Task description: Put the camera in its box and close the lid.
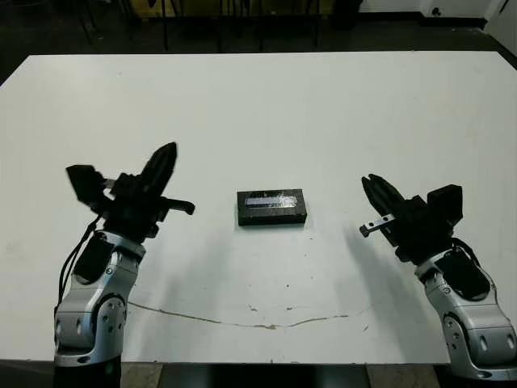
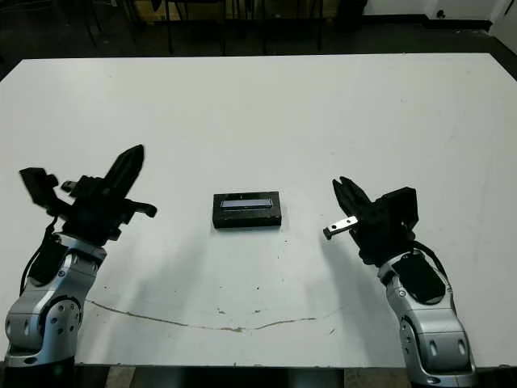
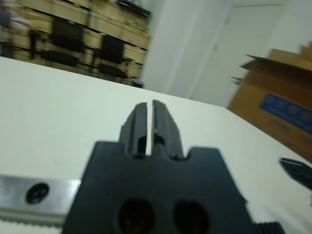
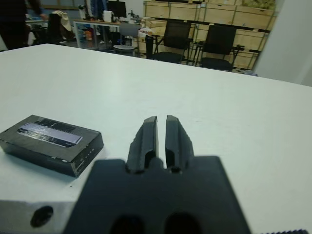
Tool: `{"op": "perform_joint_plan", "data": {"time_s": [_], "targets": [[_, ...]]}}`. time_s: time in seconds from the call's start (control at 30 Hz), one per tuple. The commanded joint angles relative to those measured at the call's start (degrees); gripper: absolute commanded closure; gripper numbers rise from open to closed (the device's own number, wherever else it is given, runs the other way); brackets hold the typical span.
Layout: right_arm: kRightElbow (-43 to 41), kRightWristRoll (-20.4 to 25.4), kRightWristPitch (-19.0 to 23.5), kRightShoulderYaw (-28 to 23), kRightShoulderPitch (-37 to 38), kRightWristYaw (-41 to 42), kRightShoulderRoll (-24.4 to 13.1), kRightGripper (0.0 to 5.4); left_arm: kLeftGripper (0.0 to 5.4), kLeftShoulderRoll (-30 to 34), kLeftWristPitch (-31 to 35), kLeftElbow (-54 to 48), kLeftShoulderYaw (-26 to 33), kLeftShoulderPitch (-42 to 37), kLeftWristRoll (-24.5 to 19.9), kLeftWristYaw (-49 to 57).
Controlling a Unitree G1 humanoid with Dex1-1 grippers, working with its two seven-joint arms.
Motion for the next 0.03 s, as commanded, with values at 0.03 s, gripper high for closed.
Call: {"op": "perform_joint_plan", "data": {"time_s": [0.03], "targets": [[-0.29, -0.35, 0.69, -0.36, 1.13, -0.99, 0.58, 5.40, 5.39, -0.93, -2.05, 2.51, -0.81, 1.77, 3.59, 3.22]]}}
